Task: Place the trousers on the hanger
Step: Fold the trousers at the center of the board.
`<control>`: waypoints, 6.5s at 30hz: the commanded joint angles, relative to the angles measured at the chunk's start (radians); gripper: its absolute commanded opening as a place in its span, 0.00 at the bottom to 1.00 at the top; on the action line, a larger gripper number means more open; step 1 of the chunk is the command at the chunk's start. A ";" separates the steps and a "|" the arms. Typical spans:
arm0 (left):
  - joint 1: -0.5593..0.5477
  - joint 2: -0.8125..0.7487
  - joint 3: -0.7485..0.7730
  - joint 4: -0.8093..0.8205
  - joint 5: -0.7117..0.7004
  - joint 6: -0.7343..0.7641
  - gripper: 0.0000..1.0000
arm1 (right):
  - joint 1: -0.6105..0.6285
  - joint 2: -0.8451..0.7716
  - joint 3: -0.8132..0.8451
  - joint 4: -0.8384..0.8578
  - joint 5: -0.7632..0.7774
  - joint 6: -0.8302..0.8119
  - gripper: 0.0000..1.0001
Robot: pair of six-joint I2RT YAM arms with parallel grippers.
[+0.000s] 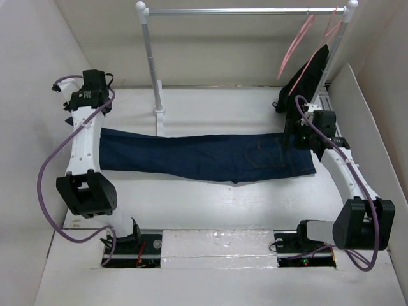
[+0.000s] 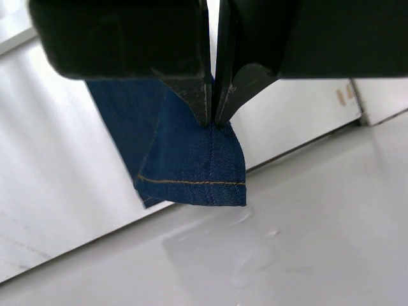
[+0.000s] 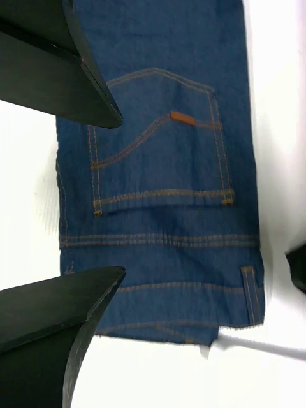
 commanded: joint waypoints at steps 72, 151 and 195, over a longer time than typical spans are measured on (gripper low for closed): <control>0.368 0.311 -0.401 0.547 0.628 0.010 0.14 | 0.354 -0.177 0.019 -0.190 0.022 -0.104 0.38; -0.488 -0.091 -0.606 0.592 0.502 -0.026 0.39 | -0.399 -0.126 -0.463 0.220 -0.205 0.278 1.00; -1.010 -0.050 -0.433 0.391 0.470 -0.061 0.36 | -0.182 -0.364 0.364 -0.214 -0.046 0.003 0.00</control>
